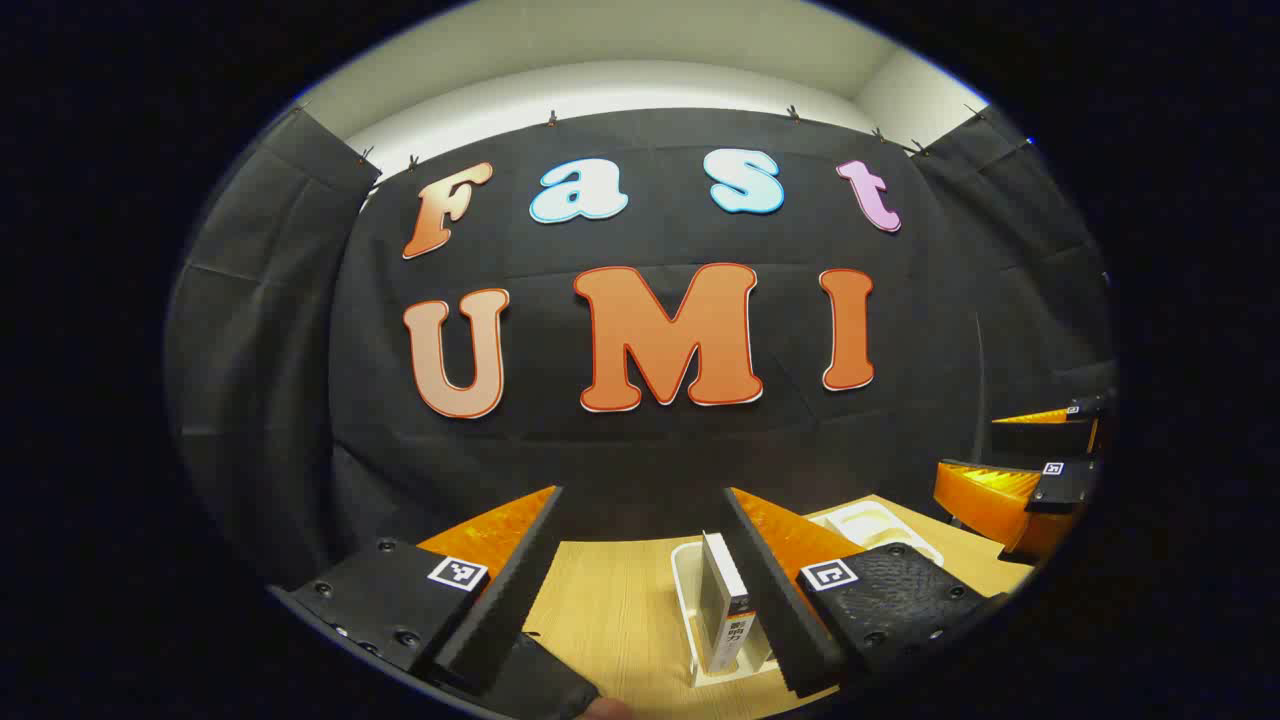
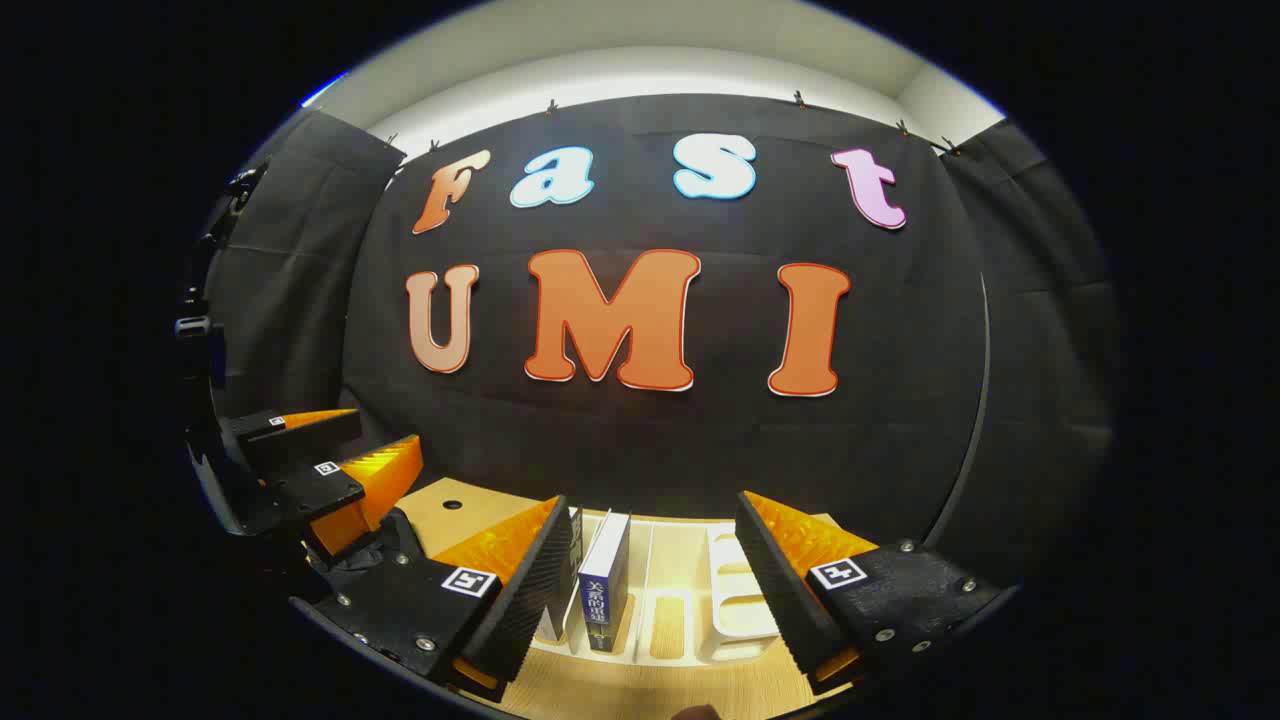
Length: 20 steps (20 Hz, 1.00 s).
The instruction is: Open the schoolbag, grab two books from the bookshelf and put them into the schoolbag.
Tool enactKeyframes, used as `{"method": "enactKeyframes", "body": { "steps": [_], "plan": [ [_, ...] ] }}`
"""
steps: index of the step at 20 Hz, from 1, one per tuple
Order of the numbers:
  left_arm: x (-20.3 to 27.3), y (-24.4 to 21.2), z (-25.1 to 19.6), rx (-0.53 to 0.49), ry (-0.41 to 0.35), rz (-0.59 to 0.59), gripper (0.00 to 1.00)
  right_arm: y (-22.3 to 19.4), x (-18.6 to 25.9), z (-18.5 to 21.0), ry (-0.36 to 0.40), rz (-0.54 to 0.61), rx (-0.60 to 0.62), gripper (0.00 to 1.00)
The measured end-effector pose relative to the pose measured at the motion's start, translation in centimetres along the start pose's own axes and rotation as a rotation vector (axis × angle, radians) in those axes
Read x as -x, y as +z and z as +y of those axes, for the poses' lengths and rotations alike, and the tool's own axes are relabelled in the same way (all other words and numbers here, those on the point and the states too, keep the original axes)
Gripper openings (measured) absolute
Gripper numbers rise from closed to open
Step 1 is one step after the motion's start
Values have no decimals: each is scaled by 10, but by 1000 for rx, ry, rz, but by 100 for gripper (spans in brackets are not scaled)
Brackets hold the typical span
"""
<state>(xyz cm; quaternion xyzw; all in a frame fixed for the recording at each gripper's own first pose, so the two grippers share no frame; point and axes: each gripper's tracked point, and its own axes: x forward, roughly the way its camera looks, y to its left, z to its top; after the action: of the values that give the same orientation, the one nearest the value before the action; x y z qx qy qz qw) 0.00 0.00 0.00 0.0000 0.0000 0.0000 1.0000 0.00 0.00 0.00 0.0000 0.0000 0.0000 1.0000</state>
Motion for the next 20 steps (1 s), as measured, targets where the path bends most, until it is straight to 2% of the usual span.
{"method": "enactKeyframes", "body": {
  "steps": [2, 7, 8, 11, 12, 13, 15, 20],
  "plan": [
    [2, -5, 4, 15, 19, 3, 98, 0, 0, -2, -3, -4, 20, 98],
    [12, -14, 2, 24, 37, 46, 100, -8, 3, 2, 32, 22, -30, 100],
    [16, -15, 5, 24, 48, 52, 98, -8, 2, 2, 37, 21, -29, 98],
    [21, -8, 11, 28, 73, 46, 98, -10, 2, -1, 48, 20, -31, 100],
    [20, -4, 15, 25, 85, 42, 98, -11, 2, -3, 53, 25, -33, 98],
    [20, 0, 19, 24, 96, 45, 100, -11, 1, -6, 53, 29, -32, 100],
    [20, 7, 23, 27, 113, 45, 98, -8, -1, -15, 38, 23, -37, 98],
    [18, 8, 39, 22, 158, 45, 100, 4, -10, -31, 33, -18, -36, 98]
  ]
}}
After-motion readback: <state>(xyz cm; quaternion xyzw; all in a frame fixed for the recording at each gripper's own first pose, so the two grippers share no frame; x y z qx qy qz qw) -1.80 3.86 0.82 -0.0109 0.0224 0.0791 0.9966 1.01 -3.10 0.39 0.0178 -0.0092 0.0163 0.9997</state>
